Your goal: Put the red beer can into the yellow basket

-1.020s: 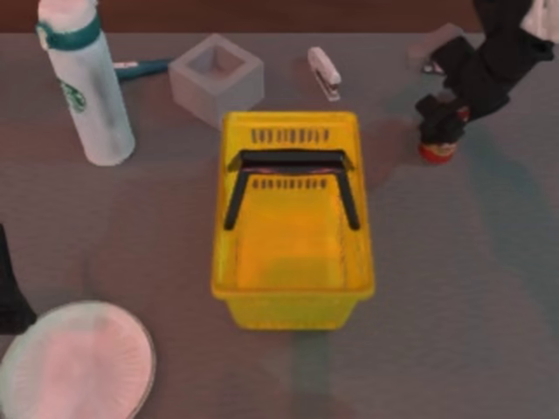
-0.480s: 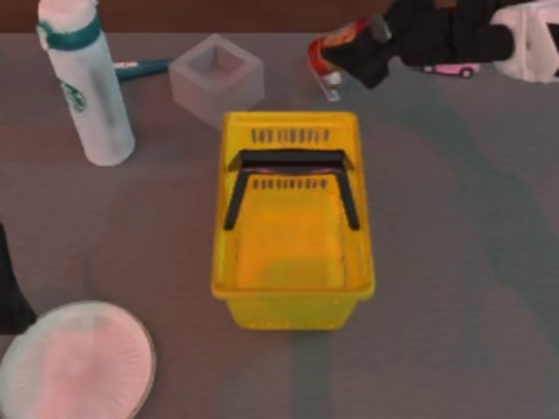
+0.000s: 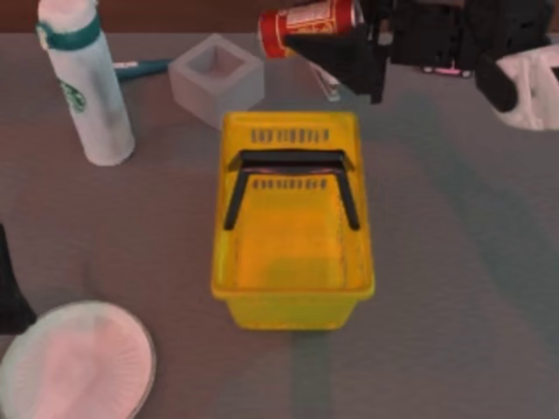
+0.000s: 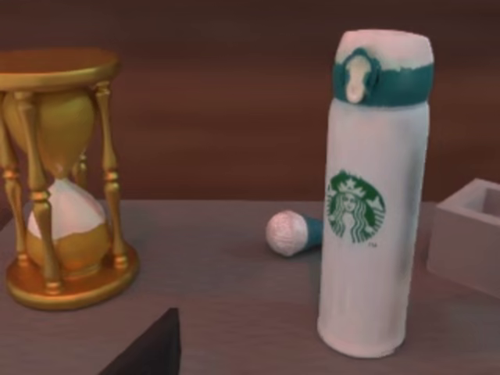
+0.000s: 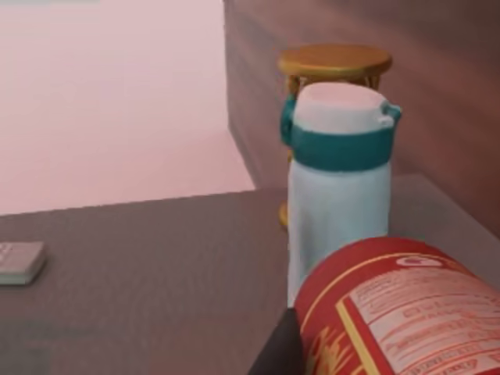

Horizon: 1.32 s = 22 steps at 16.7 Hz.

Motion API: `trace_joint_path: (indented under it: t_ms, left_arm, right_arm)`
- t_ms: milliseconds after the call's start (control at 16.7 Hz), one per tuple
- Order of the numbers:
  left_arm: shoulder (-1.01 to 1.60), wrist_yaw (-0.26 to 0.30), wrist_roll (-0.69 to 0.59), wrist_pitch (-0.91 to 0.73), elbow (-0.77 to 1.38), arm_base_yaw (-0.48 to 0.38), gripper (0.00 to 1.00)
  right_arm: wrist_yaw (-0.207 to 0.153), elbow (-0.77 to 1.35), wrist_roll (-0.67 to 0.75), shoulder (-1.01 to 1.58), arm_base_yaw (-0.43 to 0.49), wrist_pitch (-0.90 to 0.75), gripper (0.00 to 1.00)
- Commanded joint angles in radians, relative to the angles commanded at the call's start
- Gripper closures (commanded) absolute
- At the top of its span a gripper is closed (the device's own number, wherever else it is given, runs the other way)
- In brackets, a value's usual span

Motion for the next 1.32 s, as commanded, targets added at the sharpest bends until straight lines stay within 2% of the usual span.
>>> trace_joint_path:
  t_ms: [120,240,600,1020,1320]
  left_arm:
    - [0.0,0.0,0.0,0.0,0.0,0.0,0.0]
    - [0.0,0.0,0.0,0.0,0.0,0.0,0.0]
    - [0.0,0.0,0.0,0.0,0.0,0.0,0.0]
    - [0.0,0.0,0.0,0.0,0.0,0.0,0.0]
    - [0.0,0.0,0.0,0.0,0.0,0.0,0.0]
  right_arm:
    - [-0.048,-0.045,0.03,-0.025,0.008,0.073,1.0]
    - [-0.069,-0.064,0.043,-0.036,0.011,0.103,1.0]
    - [-0.071,-0.065,0.043,-0.015,0.008,0.118,1.0]
    - [-0.067,-0.136,0.038,0.175,0.014,0.387,1.0]
    - [-0.066,-0.149,0.038,0.201,0.016,0.416,1.0]
